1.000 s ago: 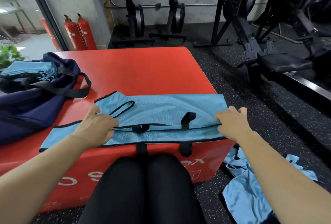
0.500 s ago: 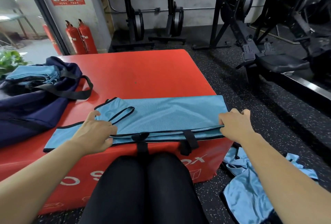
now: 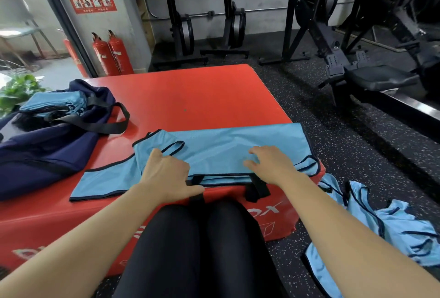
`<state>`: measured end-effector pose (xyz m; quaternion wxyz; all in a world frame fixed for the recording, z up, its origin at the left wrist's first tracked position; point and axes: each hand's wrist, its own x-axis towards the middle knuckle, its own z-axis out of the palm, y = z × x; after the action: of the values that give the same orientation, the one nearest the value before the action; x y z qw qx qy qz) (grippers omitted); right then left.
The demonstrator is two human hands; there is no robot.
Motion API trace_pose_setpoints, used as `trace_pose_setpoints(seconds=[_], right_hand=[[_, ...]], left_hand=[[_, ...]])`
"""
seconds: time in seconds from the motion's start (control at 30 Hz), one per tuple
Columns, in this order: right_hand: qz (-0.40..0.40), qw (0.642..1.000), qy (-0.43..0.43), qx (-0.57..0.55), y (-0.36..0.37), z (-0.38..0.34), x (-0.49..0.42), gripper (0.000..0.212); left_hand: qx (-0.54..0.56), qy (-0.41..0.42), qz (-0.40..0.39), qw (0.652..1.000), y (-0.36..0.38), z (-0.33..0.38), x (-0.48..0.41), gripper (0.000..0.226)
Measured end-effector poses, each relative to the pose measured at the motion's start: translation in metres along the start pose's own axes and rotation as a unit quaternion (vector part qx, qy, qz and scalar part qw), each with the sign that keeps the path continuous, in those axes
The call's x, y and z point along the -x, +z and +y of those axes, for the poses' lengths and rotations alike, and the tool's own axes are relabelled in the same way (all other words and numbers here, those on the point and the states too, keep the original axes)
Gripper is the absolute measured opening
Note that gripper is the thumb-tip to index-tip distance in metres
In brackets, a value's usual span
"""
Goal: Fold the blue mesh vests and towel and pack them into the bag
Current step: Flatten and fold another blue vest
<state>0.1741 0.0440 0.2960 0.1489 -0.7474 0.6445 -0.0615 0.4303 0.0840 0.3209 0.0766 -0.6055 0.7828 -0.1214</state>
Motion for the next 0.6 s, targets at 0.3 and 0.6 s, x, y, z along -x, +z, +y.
trace_pose_setpoints(seconds=[0.3,0.6], right_hand=[[-0.082,0.994,0.014,0.071,-0.001,-0.012,-0.004,0.047],[-0.097,0.990,0.021,0.095,0.003,-0.017,0.012,0.070]], left_hand=[[0.092,0.063,-0.016,0.994,-0.006,-0.018,0.011,0.025],[0.161,0.064,0.036,0.984,0.000,-0.007,0.010,0.020]])
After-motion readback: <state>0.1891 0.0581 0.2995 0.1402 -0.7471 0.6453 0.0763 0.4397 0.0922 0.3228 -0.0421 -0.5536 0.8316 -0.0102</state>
